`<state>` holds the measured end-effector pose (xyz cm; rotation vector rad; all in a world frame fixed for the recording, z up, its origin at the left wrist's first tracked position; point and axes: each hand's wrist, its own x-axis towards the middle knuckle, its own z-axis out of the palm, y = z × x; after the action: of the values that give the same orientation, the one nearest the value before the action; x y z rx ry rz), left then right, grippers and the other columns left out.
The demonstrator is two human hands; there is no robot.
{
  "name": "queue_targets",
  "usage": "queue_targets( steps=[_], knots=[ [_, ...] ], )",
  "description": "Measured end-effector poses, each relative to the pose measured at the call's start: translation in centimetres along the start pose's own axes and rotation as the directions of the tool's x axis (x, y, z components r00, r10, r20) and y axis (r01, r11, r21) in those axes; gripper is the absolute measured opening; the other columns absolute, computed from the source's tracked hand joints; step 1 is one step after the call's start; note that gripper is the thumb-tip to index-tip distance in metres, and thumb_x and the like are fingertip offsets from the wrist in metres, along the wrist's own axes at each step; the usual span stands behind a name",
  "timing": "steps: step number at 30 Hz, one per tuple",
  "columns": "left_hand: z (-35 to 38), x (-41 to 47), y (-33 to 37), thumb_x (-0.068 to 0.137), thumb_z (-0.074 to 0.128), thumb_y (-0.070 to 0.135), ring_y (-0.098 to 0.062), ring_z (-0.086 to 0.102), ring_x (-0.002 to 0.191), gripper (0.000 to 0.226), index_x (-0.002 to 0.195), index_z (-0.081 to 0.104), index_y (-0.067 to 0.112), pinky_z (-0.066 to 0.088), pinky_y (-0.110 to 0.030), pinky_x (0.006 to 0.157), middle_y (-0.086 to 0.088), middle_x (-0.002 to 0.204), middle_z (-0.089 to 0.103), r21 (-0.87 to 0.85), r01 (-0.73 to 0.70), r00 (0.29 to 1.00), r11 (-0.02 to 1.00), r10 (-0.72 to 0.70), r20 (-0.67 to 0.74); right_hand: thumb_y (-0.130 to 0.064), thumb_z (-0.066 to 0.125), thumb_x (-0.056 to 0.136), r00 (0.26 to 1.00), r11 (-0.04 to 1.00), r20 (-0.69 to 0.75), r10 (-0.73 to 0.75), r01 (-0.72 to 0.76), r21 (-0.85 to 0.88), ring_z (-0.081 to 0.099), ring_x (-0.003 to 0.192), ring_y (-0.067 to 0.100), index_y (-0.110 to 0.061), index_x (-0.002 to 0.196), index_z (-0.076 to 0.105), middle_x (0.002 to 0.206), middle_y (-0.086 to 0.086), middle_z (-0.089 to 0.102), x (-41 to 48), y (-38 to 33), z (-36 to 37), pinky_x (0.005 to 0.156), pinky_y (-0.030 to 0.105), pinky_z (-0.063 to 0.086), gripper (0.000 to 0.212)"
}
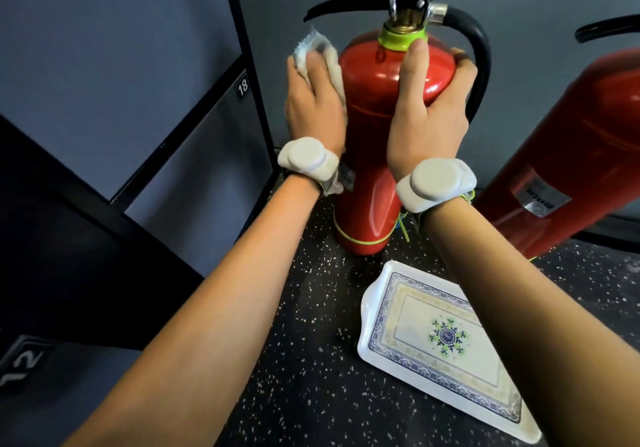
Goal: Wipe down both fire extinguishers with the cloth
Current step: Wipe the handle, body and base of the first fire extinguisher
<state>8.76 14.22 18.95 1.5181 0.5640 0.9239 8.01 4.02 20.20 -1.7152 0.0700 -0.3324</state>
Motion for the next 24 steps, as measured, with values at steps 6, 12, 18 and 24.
queue_targets(
  steps=[6, 12, 18, 24],
  knots=[
    [-1.2, -1.5, -9.7, 0.085, 0.033, 0.087, -0.038, 0.057, 0.131, 0.071, 0.132, 0.054, 0.038, 0.039, -0.063, 0.113, -0.007, 0.140, 0.062, 0.144, 0.386, 0.887, 0.911, -0.410, 0.215, -0.071, 0.048, 0.095, 1.000, 1.000, 0.005, -0.006, 0.006, -0.004, 0.064, 0.111, 0.021, -0.033, 0.146, 0.044, 0.126, -0.001, 0.067, -0.1, 0.0, 0.0, 0.101, 0.036, 0.048, 0.064],
    [-4.5, -8.0, -15.0, 0.110, 0.022, 0.046, -0.039, 0.055, 0.130, 0.053, 0.147, 0.034, 0.010, 0.038, -0.042, 0.109, -0.019, 0.143, 0.054, 0.596, 0.457, 0.700, 0.660, -0.681, 0.217, -0.073, 0.047, 0.094, 1.000, 1.000, -0.011, -0.013, 0.013, -0.009, 0.064, 0.114, 0.022, -0.033, 0.146, 0.043, 0.127, -0.002, 0.067, -0.3, -0.1, 0.3, 0.104, 0.039, 0.048, 0.065],
    [-2.9, -7.8, -15.6, 0.109, 0.032, 0.032, -0.039, 0.055, 0.128, 0.045, 0.139, 0.043, 0.001, 0.038, -0.043, 0.108, -0.024, 0.139, 0.056, 0.568, 0.576, 0.711, 0.588, -0.703, 0.007, -0.071, 0.048, 0.095, 1.000, 1.000, 0.016, -0.021, 0.021, -0.022, 0.064, 0.114, 0.021, -0.032, 0.146, 0.044, 0.128, -0.001, 0.067, -0.1, -0.1, 0.0, 0.103, 0.038, 0.048, 0.064],
    [-2.9, -3.0, -8.2, 0.099, 0.046, 0.037, -0.030, 0.059, 0.097, 0.028, 0.106, 0.056, 0.012, 0.044, -0.037, 0.085, -0.010, 0.101, 0.065, 0.226, 0.297, 0.928, 0.928, -0.336, 0.159, -0.078, 0.048, 0.089, 0.998, 1.000, 0.064, -0.024, 0.024, -0.010, 0.062, 0.123, 0.022, -0.031, 0.149, 0.040, 0.137, 0.001, 0.063, 0.1, 0.2, -0.4, 0.110, 0.041, 0.046, 0.077]
  ],
)
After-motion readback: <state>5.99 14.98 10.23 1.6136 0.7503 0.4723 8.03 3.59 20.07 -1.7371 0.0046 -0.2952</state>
